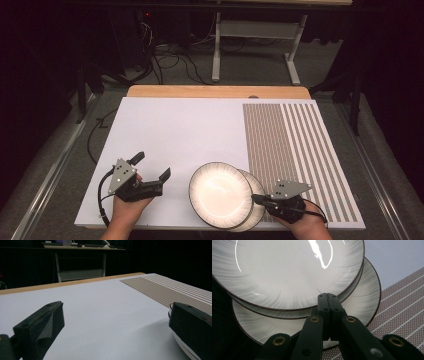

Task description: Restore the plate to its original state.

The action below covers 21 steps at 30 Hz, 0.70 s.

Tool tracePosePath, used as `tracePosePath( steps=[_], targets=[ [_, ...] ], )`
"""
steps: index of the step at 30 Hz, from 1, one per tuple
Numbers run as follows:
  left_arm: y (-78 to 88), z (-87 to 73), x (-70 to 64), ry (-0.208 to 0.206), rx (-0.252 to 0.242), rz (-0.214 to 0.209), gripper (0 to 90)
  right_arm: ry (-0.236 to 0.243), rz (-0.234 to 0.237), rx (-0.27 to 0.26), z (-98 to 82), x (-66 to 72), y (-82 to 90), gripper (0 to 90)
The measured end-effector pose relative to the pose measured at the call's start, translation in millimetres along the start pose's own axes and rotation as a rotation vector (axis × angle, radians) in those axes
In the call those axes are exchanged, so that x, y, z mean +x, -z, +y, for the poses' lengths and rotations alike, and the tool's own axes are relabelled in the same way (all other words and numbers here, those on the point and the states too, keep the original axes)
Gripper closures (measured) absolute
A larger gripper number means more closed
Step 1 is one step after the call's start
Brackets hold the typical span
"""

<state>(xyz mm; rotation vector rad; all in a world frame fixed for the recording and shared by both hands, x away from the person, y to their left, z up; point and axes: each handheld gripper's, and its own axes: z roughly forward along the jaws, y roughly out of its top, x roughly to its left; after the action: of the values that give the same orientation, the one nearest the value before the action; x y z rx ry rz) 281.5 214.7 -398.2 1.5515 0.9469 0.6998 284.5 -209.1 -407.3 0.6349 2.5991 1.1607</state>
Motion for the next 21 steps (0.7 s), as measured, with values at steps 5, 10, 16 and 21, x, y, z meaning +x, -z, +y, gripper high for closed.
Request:
tracePosePath(
  steps=[5,10,16,21],
  targets=[
    [1.2,1.1,-0.5,0.0,-0.003,0.002,0.5,0.0,0.001,-0.004,-0.2,-0.2,-0.3,90.0],
    [1.6,1.5,-0.9,0.0,-0.007,0.005,0.5,-0.006,0.001,-0.002,-0.2,-0.2,-0.3,90.0],
    [-0.4,1.6,-3.1,-0.012,0.004,-0.004,0.5,-0.008,0.0,-0.002,-0.2,0.0,-0.3,90.0],
    [-1.4,1.7,-4.6,-0.018,0.006,-0.005,0.5,-0.004,0.001,-0.002,-0.2,-0.1,-0.3,90.0]
  ],
)
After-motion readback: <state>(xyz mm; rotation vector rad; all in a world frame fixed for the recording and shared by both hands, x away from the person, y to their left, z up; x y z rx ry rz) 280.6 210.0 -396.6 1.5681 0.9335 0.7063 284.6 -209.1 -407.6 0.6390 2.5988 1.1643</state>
